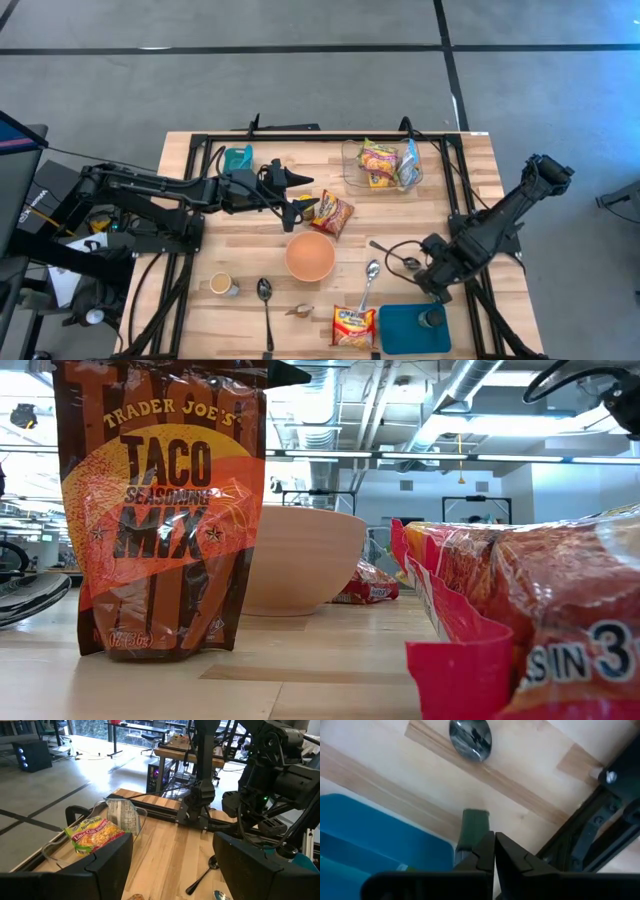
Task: Pick & Place Food Item
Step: Put the dark green seasoning can into the dark blue bin
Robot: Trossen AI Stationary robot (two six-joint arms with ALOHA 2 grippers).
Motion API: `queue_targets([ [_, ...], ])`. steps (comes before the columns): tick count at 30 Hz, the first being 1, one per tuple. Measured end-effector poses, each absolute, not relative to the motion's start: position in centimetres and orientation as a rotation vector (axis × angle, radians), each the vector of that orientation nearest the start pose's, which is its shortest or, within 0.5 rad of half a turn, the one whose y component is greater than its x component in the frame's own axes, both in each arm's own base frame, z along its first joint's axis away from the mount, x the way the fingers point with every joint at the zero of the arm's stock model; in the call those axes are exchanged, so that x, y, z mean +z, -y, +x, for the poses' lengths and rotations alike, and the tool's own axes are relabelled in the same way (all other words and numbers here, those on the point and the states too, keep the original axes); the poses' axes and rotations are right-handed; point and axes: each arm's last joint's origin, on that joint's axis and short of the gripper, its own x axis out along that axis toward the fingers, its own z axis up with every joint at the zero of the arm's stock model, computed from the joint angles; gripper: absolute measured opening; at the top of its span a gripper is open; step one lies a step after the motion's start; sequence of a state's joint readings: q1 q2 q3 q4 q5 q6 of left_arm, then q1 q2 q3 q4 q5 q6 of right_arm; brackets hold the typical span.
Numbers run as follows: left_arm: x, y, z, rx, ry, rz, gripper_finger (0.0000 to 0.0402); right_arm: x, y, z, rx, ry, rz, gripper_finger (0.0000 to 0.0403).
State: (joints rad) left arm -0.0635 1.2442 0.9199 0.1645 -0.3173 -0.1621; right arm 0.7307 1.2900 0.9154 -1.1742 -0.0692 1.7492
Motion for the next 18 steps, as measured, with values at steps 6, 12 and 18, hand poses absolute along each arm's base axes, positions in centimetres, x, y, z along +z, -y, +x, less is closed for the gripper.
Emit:
queue_targets([
  [6,31.72,0.88,28.07,0.266,-0.136,-0.130,0.0271,22.68,-13.80,14.33,-0.748,-1.498,0.825,0.0033],
  [12,31.72,0.88,28.07,0.266,-0.137,-0.131,0.0271,22.69,-13.91,14.29,-0.740,-1.498,0.825,0.0099],
  [18,31.72,0.87,28.07,0.266,-0.136,-0.131,0.0271,22.69,-13.98,14.27,-0.787,-1.481,0.873,0.0188],
])
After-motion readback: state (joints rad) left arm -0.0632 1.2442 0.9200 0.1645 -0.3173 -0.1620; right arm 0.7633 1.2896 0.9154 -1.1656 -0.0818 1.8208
